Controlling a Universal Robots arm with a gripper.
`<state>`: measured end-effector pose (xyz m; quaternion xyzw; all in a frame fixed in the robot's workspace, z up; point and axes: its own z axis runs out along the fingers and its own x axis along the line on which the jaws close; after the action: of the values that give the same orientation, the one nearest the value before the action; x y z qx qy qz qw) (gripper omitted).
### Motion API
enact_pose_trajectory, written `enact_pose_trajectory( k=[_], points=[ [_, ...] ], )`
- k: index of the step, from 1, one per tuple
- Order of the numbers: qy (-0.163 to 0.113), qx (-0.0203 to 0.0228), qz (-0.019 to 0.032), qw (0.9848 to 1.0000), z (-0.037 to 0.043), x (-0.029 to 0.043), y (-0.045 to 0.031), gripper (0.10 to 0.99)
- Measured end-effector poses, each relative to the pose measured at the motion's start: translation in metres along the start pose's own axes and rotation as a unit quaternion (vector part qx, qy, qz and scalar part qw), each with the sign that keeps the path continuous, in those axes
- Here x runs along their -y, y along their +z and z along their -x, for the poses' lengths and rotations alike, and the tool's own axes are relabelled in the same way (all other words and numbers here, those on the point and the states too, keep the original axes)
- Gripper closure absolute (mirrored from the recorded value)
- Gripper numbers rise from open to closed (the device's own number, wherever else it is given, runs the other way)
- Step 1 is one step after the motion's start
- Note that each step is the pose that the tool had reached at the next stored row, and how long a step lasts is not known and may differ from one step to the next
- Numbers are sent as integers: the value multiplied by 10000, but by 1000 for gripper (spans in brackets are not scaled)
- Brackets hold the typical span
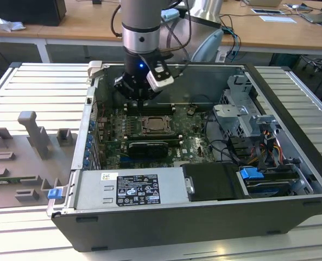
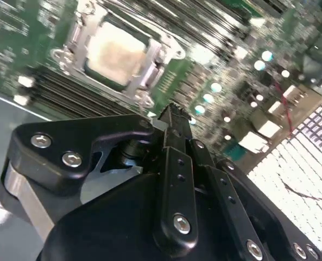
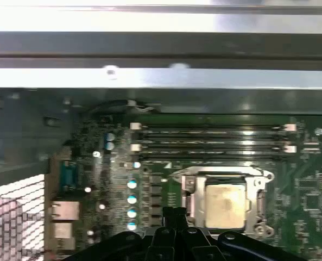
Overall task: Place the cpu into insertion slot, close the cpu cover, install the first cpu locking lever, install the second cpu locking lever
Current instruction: 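Install the first cpu locking lever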
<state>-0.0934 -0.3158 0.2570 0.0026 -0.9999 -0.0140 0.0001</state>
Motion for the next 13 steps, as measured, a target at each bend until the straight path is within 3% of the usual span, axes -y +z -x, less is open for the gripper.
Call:
enact_pose_trajectory(
  k=[1,3,7,13],
  points=[
    [-2,1,1,10000,-91,-13,1,980],
    [-15,0,0,10000,-98,-49,2,980],
    [-103,-2,0,9999,-101,-197,6,980],
    [-159,-4,1,9999,-71,-259,8,980]
  ],
)
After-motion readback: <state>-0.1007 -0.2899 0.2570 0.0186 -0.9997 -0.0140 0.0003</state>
